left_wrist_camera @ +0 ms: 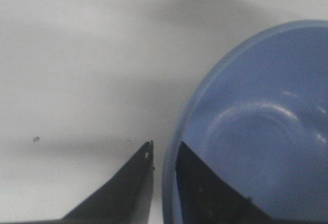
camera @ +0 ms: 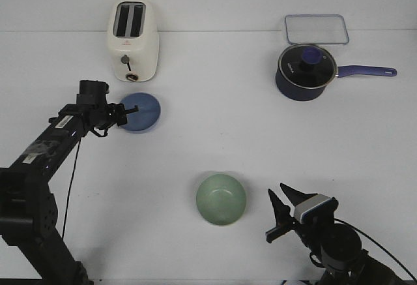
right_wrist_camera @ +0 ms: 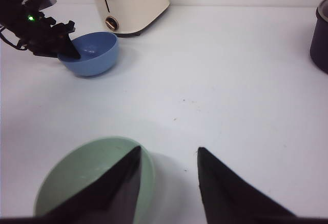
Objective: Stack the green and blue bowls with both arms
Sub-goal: 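Reach the left gripper forward and grip the light blue bowl's rim, then carry the blue bowl over the green bowl and lower it inside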
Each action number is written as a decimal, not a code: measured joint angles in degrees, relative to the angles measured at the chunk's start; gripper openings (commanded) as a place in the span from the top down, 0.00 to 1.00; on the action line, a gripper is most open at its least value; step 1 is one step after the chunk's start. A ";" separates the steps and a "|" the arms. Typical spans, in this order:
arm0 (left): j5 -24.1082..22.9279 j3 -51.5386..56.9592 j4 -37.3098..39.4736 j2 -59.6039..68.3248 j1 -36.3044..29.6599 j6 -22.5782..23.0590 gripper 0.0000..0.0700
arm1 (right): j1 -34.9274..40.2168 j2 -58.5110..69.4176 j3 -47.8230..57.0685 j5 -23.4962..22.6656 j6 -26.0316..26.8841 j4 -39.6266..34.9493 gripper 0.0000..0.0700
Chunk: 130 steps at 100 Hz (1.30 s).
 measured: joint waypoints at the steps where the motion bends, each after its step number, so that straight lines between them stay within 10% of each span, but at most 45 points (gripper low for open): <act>1: 0.00 0.00 0.00 0.00 -0.04 0.11 0.98 | 0.00 0.00 0.00 0.00 0.00 0.00 0.68; 36: 5.16 0.02 -3.63 -17.29 -5.14 2.95 0.99 | 0.00 0.00 0.00 0.00 0.00 -0.02 0.68; 65: 6.03 -7.39 -6.16 -32.33 -23.54 2.78 0.99 | 0.00 0.00 0.00 0.02 0.00 -0.31 0.68; 95: 0.61 -18.32 0.90 -28.65 -42.32 -3.76 0.99 | 0.00 0.00 0.00 0.02 -0.02 -0.61 0.68; 130: -1.99 -18.23 2.60 -21.94 -44.83 -4.79 0.95 | 0.00 0.00 0.00 0.02 0.00 -1.66 0.68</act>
